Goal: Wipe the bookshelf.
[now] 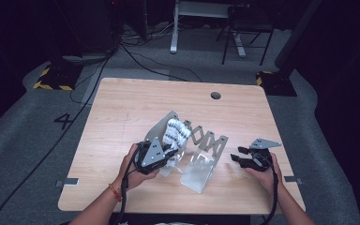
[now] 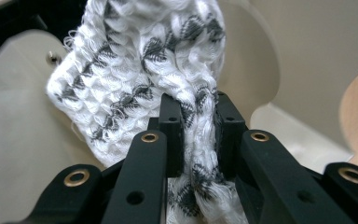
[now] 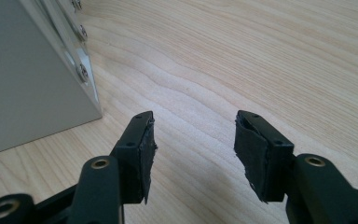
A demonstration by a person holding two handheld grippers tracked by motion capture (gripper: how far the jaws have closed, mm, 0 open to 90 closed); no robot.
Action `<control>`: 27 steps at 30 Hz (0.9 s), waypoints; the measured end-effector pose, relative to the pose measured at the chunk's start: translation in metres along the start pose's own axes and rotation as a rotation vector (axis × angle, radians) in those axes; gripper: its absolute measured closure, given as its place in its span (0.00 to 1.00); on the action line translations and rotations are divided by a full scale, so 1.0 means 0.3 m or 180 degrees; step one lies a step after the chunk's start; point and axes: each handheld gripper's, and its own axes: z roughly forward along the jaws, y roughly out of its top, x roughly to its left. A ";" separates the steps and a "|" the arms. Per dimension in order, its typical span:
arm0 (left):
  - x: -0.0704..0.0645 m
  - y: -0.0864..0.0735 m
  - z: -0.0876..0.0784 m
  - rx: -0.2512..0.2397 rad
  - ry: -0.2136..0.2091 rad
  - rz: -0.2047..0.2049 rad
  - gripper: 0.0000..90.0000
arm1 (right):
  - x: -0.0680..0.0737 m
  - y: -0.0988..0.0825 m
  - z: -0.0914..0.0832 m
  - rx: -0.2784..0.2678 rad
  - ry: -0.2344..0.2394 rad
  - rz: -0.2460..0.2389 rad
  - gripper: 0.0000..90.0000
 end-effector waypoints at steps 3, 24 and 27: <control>-0.004 -0.007 0.009 0.0049 -0.0013 0.0003 0.86 | 0.003 0.000 0.001 0.0003 0.0002 -0.0014 0.54; 0.029 -0.188 0.185 0.0920 -0.0204 -0.0197 0.86 | 0.011 -0.018 0.037 0.0126 0.0097 -0.0159 0.52; 0.028 -0.201 0.197 0.1005 -0.0227 -0.0218 0.86 | 0.011 -0.022 0.044 0.0151 0.0094 -0.0185 0.51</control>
